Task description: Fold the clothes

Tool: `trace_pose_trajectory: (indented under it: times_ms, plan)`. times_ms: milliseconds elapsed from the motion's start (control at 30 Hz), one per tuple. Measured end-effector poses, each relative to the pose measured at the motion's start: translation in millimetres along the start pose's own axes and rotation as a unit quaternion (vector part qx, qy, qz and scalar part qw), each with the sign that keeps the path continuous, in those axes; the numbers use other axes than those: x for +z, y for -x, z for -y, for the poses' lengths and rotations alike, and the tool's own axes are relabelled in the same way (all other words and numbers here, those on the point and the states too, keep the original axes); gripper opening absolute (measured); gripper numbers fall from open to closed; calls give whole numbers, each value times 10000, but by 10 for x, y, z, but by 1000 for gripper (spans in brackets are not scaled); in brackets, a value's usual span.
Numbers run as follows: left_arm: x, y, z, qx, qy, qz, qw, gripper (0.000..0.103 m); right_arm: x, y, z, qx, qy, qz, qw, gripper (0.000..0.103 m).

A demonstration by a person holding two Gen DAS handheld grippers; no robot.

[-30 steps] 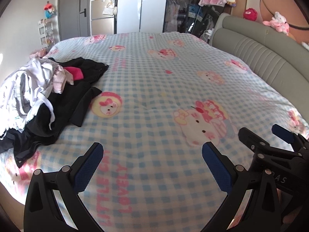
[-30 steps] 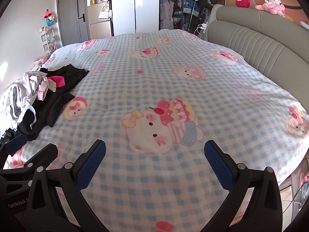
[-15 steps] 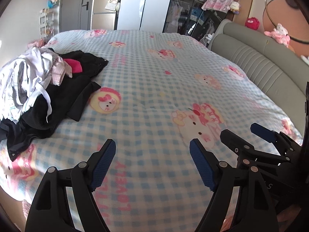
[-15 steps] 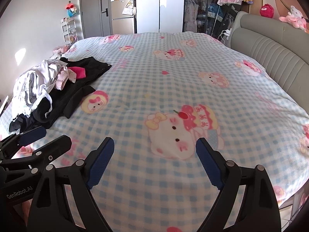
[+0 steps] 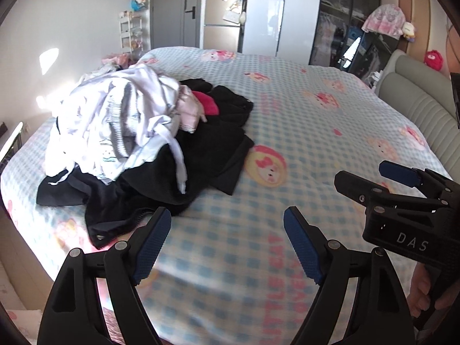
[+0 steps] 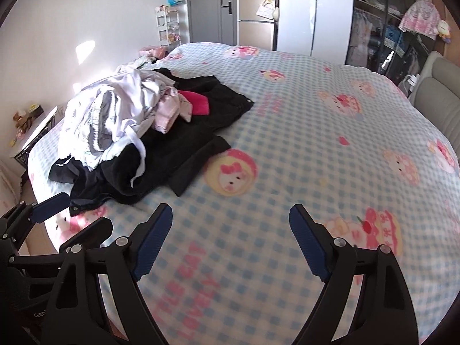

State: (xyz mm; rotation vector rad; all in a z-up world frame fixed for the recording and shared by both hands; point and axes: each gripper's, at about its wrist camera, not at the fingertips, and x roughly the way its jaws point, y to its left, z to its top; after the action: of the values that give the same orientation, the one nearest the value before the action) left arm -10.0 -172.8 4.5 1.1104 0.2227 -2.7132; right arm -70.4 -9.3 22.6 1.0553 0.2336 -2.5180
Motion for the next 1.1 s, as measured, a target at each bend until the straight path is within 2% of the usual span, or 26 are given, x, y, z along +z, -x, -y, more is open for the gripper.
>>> trace_pose_trajectory:
  times_ms: [167,333,467,633,867,967,1033,1100]
  plan:
    - [126,-120,-666,643,532,6,9965,83,317,-326,-492,403,313,-6,9987,85]
    - [242,-336,-1250,998,1057,12,9894,83,681,-700,-980,686,561,-91,9960,85]
    - [355,-569,-1493,988,1225,-16,9875,83,962,-1021,-1326,815,782,-168,9935,85]
    - [459,-932,-1589,822,1231,-162,9888,83,1133,-1458,-1576,1014,868,-381,9903,85]
    - [565,-1388,-1640,538,1287,-274,9898,83,1204,-1880,-1588,1016,887,-539,9894,85]
    - [591,-1486,-1705,671,1365,-295,9879,83,1209,-1982,-1629,1154,893,-648,9872,85]
    - [583,-1453,-1791,763,1522,-205,9852,80,1203,-2004,-1709,1267,1020,-631,9847,85]
    - [577,-1411,-1875,852,1625,-155,9829,67,1203,-2022,-1815,1366,1155,-605,9820,85]
